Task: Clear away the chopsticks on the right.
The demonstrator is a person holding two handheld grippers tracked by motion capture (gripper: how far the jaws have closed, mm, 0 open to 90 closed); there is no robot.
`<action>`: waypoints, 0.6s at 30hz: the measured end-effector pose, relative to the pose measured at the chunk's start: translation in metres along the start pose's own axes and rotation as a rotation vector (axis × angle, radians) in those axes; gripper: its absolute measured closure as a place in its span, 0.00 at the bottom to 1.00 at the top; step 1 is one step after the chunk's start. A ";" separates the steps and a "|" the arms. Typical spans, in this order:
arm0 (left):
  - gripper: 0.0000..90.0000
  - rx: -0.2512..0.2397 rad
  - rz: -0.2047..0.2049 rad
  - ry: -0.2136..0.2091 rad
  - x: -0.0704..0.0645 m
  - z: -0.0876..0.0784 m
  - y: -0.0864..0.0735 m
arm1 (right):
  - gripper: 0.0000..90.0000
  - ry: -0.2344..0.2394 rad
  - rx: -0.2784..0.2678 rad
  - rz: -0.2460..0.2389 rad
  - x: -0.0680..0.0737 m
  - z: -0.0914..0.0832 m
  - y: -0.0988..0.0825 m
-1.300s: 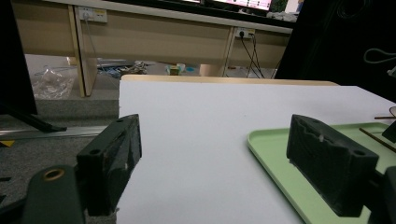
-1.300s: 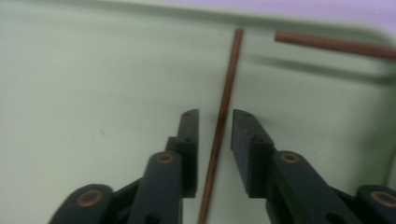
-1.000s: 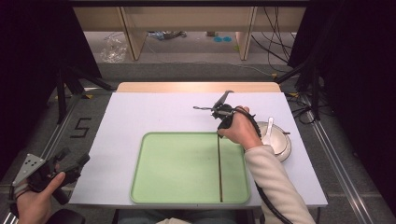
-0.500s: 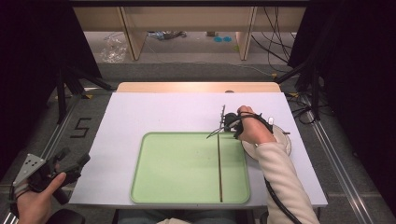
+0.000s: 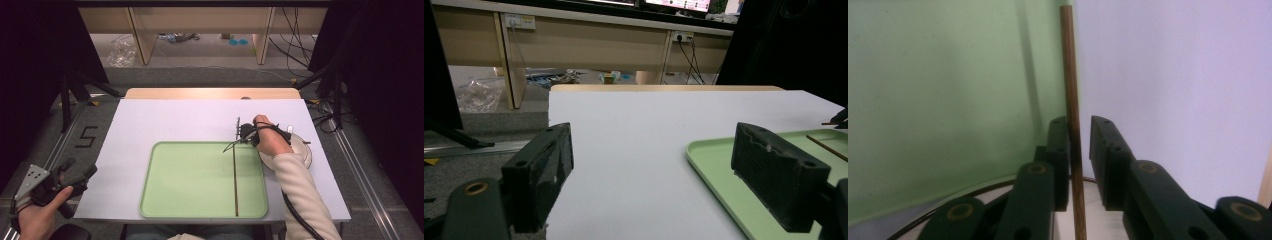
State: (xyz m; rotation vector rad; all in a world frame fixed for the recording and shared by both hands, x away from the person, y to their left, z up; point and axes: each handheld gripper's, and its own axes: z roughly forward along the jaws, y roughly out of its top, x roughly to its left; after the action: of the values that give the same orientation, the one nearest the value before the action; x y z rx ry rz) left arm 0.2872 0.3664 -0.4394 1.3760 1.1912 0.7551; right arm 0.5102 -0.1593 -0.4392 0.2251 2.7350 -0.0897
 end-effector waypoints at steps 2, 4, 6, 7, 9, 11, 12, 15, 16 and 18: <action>0.19 0.002 0.000 0.001 0.000 0.000 0.000 | 0.95 -0.003 0.001 -0.006 0.000 0.000 0.000; 0.19 0.002 -0.002 0.002 0.000 0.000 0.000 | 0.96 -0.009 0.000 -0.011 0.000 0.000 0.000; 0.19 0.002 -0.001 0.002 0.000 0.000 0.000 | 0.96 -0.011 -0.001 -0.015 0.001 -0.001 0.000; 0.19 0.002 0.004 -0.002 0.001 0.000 0.000 | 0.96 -0.018 -0.009 -0.018 0.000 -0.002 0.000; 0.19 0.000 0.014 -0.010 0.002 0.000 0.000 | 0.96 -0.020 -0.010 -0.017 0.000 -0.003 0.000; 0.19 -0.001 0.014 -0.010 0.002 0.000 0.000 | 0.97 -0.043 -0.023 -0.015 -0.001 -0.007 -0.001; 0.19 -0.001 0.015 -0.010 0.002 0.000 0.000 | 0.97 -0.052 -0.031 -0.013 -0.001 -0.008 -0.001; 0.19 -0.002 0.010 -0.008 0.001 0.001 0.000 | 0.97 -0.058 -0.046 -0.002 -0.002 -0.012 -0.001; 0.19 0.000 0.011 -0.008 0.002 0.001 0.000 | 0.97 -0.067 -0.053 0.003 -0.002 -0.014 -0.001; 0.19 -0.001 0.011 -0.008 0.002 0.001 0.000 | 0.97 -0.100 -0.091 0.001 -0.005 -0.020 -0.001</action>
State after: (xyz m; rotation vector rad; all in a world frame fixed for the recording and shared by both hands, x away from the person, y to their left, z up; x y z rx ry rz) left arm 0.2883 0.3677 -0.4397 1.3847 1.1780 0.7567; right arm 0.5069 -0.1590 -0.4194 0.1915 2.6323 0.0237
